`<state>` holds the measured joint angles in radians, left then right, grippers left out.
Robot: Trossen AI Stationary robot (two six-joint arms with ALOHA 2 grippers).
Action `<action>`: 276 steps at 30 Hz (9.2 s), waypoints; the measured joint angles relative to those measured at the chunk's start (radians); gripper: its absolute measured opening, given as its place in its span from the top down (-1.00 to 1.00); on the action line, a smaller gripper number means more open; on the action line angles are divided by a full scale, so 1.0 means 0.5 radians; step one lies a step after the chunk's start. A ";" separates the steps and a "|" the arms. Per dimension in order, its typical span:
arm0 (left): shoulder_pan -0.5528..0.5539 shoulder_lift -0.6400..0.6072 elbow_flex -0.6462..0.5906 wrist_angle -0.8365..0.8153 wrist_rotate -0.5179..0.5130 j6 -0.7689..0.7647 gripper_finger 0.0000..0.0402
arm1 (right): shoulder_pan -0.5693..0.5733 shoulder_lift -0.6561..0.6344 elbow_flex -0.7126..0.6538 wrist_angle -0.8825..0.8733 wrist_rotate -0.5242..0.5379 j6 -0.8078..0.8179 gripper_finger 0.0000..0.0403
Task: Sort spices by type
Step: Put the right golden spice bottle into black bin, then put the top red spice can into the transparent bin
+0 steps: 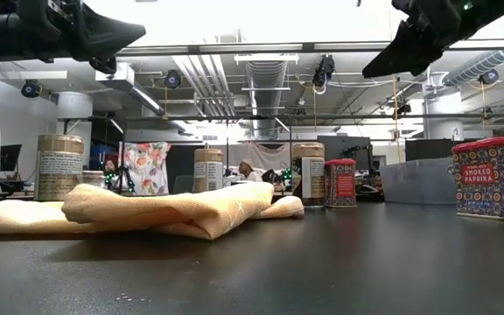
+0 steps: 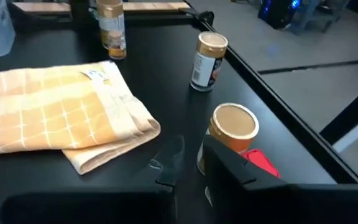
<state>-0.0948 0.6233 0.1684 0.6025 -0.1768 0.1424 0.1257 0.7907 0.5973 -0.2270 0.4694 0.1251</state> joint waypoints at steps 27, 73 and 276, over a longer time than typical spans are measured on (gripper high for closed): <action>0.000 0.040 0.001 0.065 -0.021 -0.201 1.00 | -0.022 0.362 0.847 -0.795 0.271 0.304 -0.11; 0.001 0.040 0.001 0.067 -0.310 0.163 1.00 | -0.958 1.639 1.132 -0.555 -0.840 -0.428 -0.74; 0.000 0.064 0.000 0.063 -0.310 0.154 1.00 | -0.865 1.699 1.548 -1.646 -0.423 1.081 -0.86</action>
<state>-0.0947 0.6552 0.1684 0.6341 -0.3317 0.2192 -0.3069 1.6404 1.3714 -1.0502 0.2581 0.6655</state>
